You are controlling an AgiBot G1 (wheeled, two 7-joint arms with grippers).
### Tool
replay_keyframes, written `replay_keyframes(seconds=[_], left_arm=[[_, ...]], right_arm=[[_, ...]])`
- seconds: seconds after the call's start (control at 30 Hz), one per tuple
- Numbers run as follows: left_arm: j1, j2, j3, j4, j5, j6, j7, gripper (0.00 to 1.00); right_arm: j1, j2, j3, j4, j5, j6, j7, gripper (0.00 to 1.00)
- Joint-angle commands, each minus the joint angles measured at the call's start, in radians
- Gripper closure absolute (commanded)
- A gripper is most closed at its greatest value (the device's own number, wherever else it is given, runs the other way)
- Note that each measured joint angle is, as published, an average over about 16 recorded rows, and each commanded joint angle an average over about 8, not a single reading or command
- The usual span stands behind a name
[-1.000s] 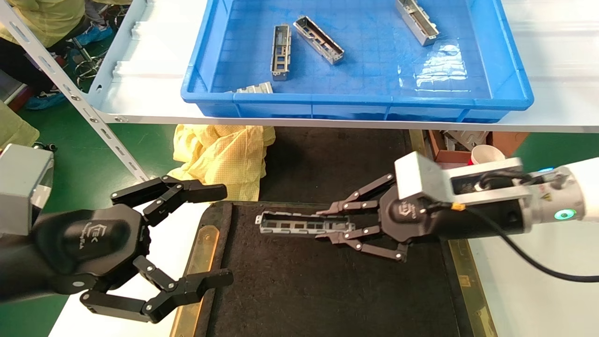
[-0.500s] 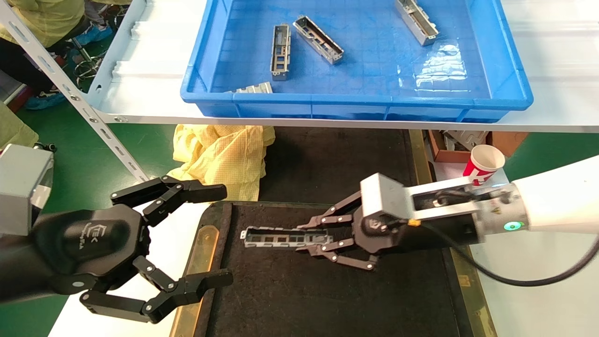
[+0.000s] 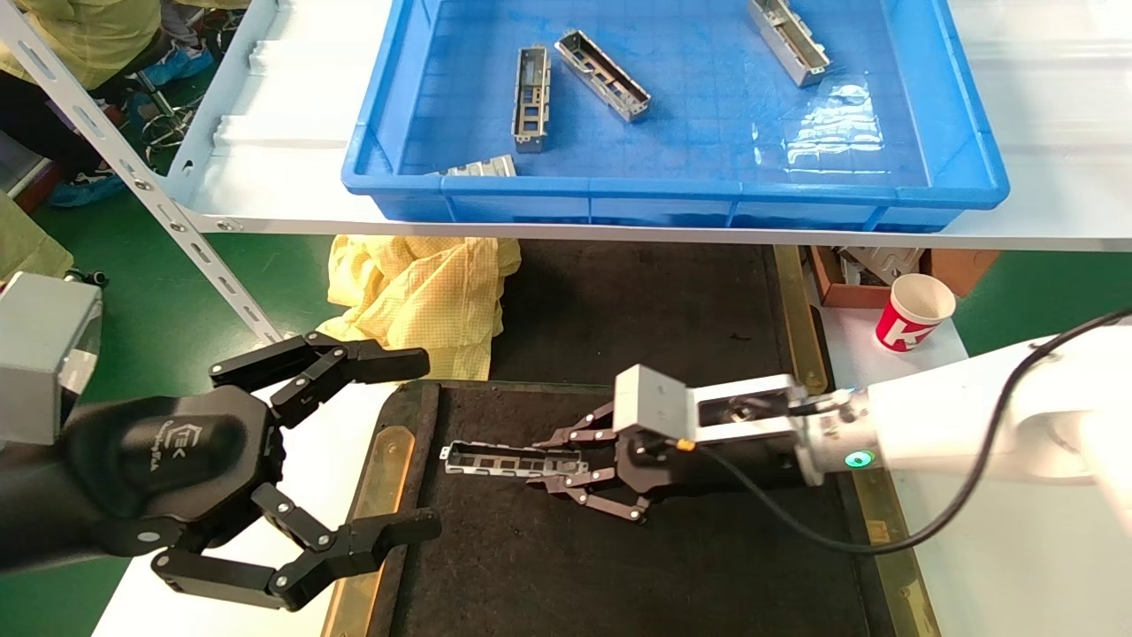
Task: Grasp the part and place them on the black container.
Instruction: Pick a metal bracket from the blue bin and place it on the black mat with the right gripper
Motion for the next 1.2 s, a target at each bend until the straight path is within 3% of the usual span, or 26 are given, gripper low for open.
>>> replay_keyframes(seconds=[0.03,0.47,1.2], left_arm=[[0.000,0.000,0.000,0.000,0.000,0.000,0.000,0.00],[0.000,0.000,0.000,0.000,0.000,0.000,0.000,0.00],[0.000,0.000,0.000,0.000,0.000,0.000,0.000,0.00]], right_arm=[[-0.010,-0.023,0.000,-0.028,-0.001,0.022,-0.014,1.00],[-0.059,-0.099,0.001,-0.110,0.005,0.085,-0.061,1.00],[-0.117,-0.115,-0.029,-0.015,0.018,0.222,-0.013,1.00]])
